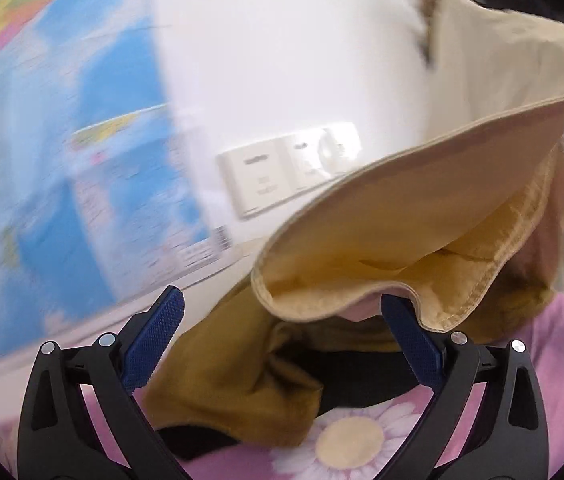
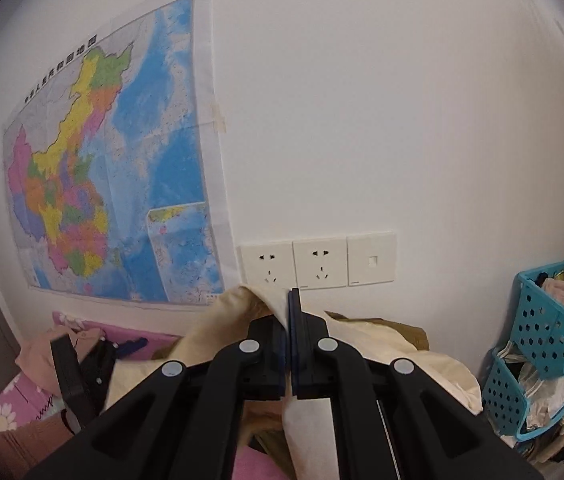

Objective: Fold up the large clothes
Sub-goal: 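Grasp the cream shirt edge with the right gripper while the left gripper grasps another edge, then lift the cream shirt high with both grippers to shake it out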

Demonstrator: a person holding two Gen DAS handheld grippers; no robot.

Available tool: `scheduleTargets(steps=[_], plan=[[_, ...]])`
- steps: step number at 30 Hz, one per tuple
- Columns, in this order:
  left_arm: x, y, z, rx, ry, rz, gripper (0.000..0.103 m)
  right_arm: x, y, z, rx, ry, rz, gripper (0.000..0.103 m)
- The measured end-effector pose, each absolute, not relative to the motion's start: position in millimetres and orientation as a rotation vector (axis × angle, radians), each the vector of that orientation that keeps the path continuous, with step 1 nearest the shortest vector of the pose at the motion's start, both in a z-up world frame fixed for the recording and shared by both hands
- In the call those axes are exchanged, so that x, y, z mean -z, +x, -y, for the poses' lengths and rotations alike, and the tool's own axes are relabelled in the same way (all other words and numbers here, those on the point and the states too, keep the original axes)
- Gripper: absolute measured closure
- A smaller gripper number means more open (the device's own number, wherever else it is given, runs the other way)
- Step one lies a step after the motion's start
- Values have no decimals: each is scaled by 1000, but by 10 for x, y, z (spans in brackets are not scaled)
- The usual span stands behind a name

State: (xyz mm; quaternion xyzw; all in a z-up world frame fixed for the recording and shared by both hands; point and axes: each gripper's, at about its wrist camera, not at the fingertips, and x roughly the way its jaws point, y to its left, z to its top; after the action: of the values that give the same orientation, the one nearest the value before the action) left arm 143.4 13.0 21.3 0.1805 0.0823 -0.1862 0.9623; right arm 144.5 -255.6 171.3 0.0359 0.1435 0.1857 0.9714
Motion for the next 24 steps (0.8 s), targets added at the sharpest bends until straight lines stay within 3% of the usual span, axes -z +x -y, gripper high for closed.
scheduleTargets(steps=[1,3,4,7,13,20,21,23,24], plan=[[-199,1471,-70,412,382,-174,16,-1722,1477,2572,-378,82,-293,101],[-183,1518,59,484,420,-201,66,-1731,1510,2582,-368,82,-293,101],[-192,1516,128,484,432,-202,77,-1735,1520,2582,-371,79,-295,101],[-298,1548,156,557,357,-199,96,-1797,1526,2604,-357,81,-284,101],[-807,1477,227,590,219,-113,99,-2194,1357,2785,-340,115,-196,102],[-1543,1249,97,614,69,-30,95,-3055,697,2896,-396,126,-10,102],[-1624,1127,43,626,52,-8,90,-3188,556,2892,-401,125,28,102],[-1698,930,-66,651,32,41,66,-3427,283,2848,-422,98,90,102],[-1715,827,-125,667,25,63,38,-3541,142,2815,-428,90,120,102]])
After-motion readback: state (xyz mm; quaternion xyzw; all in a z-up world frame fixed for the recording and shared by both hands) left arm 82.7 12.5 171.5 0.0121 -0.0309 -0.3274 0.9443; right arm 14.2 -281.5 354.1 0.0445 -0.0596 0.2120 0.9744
